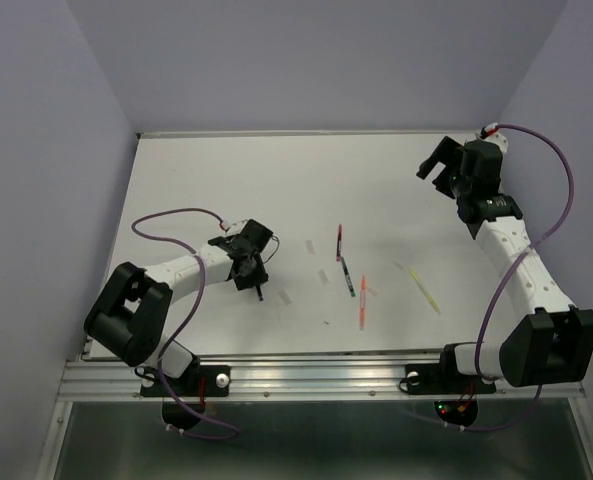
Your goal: Insert the pens into the pen caps
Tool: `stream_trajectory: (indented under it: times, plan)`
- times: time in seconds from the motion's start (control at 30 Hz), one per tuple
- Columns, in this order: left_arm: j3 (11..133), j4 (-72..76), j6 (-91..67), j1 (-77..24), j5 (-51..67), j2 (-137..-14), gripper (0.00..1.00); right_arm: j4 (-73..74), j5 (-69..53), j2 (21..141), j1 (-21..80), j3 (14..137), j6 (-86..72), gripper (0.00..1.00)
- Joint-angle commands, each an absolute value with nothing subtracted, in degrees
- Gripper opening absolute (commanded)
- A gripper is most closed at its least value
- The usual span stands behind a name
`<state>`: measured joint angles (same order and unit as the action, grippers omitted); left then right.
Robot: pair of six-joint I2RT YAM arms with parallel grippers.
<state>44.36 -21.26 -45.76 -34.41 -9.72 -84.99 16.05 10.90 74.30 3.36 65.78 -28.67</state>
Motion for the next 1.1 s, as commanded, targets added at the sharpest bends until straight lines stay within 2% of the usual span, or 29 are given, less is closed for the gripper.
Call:
stream_trajectory:
  times: [0.0,0.1,0.17,0.27,0.33,0.4,0.5,0.73,0.97,1.07]
  plan:
    - [43.0,-23.4,-45.5,-35.2,-10.8,-85.0,0.35,15.2,11.8,74.4,3.0,65.9,-28.1,1.0]
    - [43.1,-21.9,-45.2,-35.2,-10.7,-85.5,0.18,15.0,10.8,74.8,3.0,66.0,-27.7,1.0]
    - [43.8,-21.1,-43.6,-35.2,-10.7,-86.0,0.0,15.1,9.5,75.2,3.0,66.2,-26.9,1.0]
    - [46.6,-21.2,-39.4,-35.2,-11.2,-85.4,0.0,14.9,3.6,76.2,3.0,66.9,-23.6,1.0]
    - [49.4,-22.0,-37.4,-35.2,-12.6,-84.1,0.0,14.5,-6.1,76.9,3.0,67.1,-18.4,1.0]
    - [51.2,-23.1,-33.8,-35.5,-14.1,-80.8,0.0,14.8,-10.5,78.1,6.3,67.7,-14.9,1.0]
    - [53.9,-24.4,-28.7,-35.6,-14.1,-74.7,0.0,15.6,-9.2,80.4,11.3,68.6,-11.3,1.0]
    - [55.3,-26.0,-23.7,-35.6,-10.0,-65.3,0.0,16.4,-7.3,86.7,30.0,69.2,-6.3,1.0]
    - [53.1,-28.7,-25.8,-35.6,-15.9,-60.7,0.0,14.0,-4.2,93.5,46.9,67.9,-4.0,1.0]
    - [52.5,-30.3,-28.1,-35.6,-18.6,-60.2,0.0,14.0,-3.0,95.4,50.9,67.6,-3.3,0.98]
